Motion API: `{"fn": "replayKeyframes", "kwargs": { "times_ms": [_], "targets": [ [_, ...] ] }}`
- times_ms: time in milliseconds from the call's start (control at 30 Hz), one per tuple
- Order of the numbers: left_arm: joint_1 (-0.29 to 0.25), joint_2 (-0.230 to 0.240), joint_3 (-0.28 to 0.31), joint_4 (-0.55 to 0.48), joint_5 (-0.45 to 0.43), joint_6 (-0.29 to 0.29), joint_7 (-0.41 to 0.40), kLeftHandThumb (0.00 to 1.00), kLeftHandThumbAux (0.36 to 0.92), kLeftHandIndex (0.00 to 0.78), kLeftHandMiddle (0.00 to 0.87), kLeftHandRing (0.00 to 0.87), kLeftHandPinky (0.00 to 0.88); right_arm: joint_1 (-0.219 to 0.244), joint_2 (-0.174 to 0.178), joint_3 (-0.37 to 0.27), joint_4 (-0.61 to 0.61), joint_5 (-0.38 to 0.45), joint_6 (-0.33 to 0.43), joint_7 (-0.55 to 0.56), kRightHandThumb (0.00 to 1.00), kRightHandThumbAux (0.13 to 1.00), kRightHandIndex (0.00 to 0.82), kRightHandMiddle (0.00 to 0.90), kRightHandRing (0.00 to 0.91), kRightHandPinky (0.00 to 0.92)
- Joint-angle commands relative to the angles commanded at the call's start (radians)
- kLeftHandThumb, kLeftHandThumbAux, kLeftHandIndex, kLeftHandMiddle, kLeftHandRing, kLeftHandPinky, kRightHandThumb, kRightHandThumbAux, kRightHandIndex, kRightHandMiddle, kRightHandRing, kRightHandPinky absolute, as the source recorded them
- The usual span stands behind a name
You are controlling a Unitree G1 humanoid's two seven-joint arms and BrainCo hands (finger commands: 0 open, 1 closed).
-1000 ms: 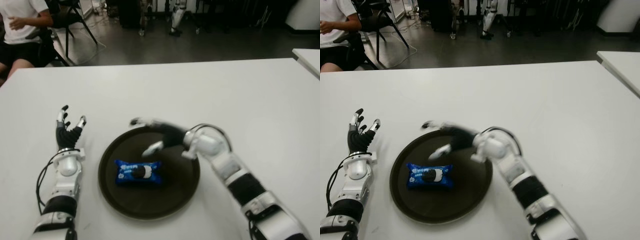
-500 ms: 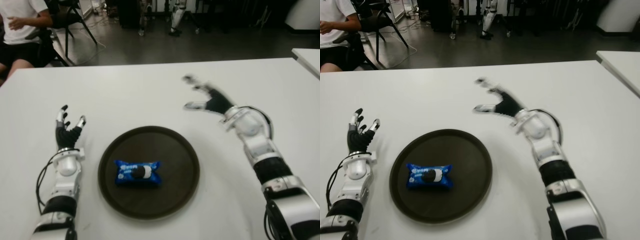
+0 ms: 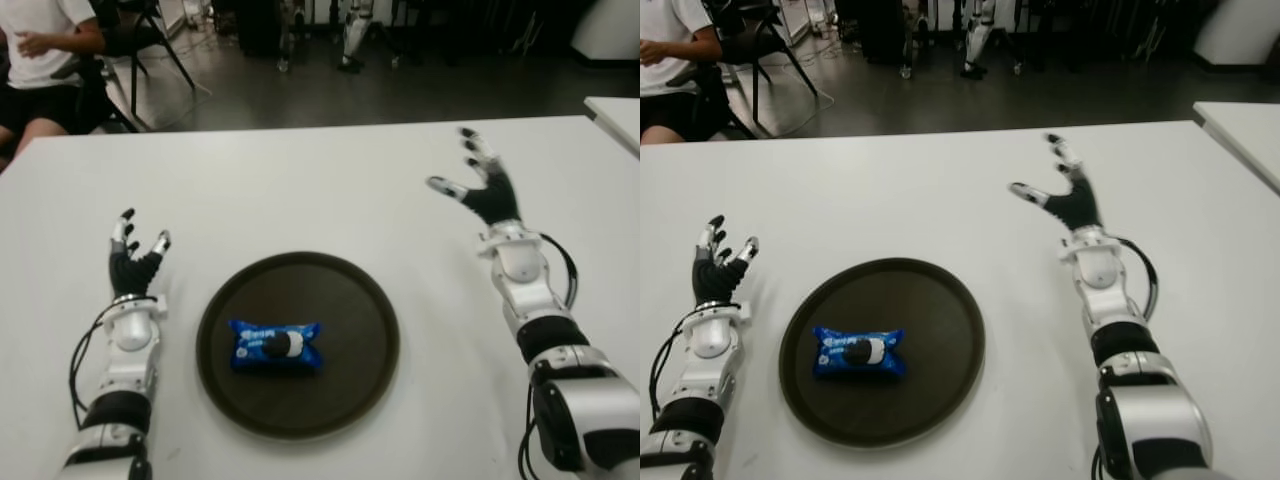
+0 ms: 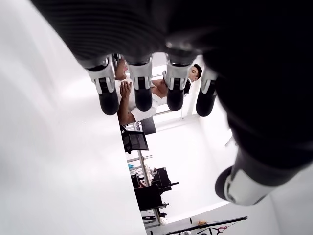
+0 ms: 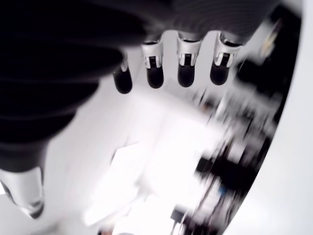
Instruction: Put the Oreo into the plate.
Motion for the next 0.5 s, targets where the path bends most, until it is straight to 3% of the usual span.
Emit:
{"fn": "replayKeyframes", "kwargs": {
  "times_ms": [267,500],
  "targets": [
    [-0.007,0.012,0.015,0.007,-0.016,-0.004,-0.014,0.064,0.71,0.014,0.02,0.008,0.027,-0.013,0.007,-0.019,0.084,0.001,0.021,-0.029,0.0,0.657,0.049,0.021,0.0,0.0],
    [-0.014,0.027,0.028,0.03,-0.024,-0.018,-0.019,0.06,0.717,0.008,0.024,0.013,0.029,0.006,0.009,-0.023,0.109,0.005,0.038,-0.024,0.0,0.638,0.021,0.001,0.0,0.0]
  ]
}}
